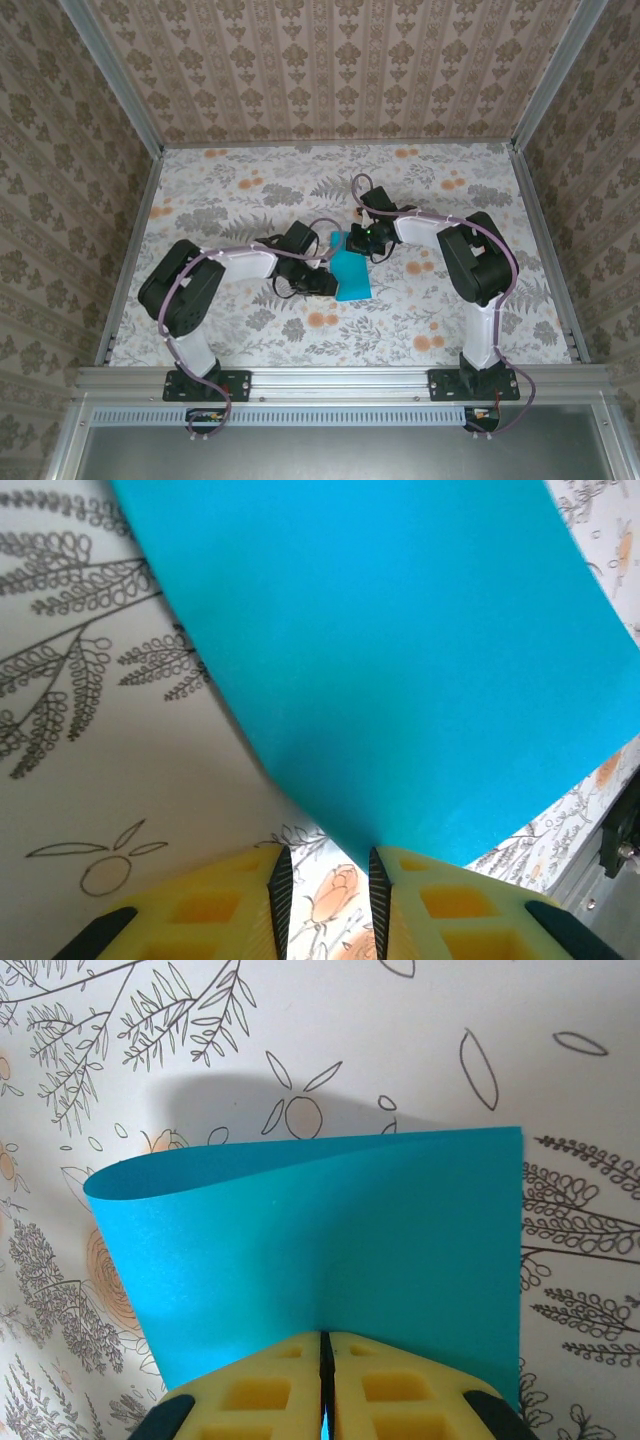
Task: Fold a paper plane with a square sheet of paper (fold left side to right side)
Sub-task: First fold the square sheet of paper in half at the center of the table.
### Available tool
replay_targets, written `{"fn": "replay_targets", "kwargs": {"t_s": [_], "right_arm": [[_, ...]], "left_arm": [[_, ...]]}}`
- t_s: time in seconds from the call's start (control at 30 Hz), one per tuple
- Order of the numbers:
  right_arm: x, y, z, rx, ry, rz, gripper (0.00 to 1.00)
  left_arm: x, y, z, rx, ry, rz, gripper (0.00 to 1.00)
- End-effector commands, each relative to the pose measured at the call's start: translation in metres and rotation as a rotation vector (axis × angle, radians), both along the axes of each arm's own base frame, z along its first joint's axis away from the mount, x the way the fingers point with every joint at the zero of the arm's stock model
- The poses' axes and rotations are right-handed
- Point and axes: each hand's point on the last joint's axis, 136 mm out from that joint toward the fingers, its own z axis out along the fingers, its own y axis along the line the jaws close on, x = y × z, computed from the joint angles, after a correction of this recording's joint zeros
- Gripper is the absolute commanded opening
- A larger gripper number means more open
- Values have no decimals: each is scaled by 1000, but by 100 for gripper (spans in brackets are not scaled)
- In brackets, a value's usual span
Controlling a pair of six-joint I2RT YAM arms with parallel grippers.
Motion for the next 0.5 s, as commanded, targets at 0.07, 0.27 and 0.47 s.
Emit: {"fn": "replay_targets", "kwargs": {"t_s": [0.07,0.27,0.47], "right_arm": [[-20,-25,-41,-131,102,-22,11],[-20,-24,-39,-127,101,-19,11],[-21,-23,-39,-126,103,-17,11]], "left_arm": [[21,-4,42,-90,-90,37,31],[34,-20,41,-141,-100,24,31],[36,-36,27,-170,-63,-12,30]]}}
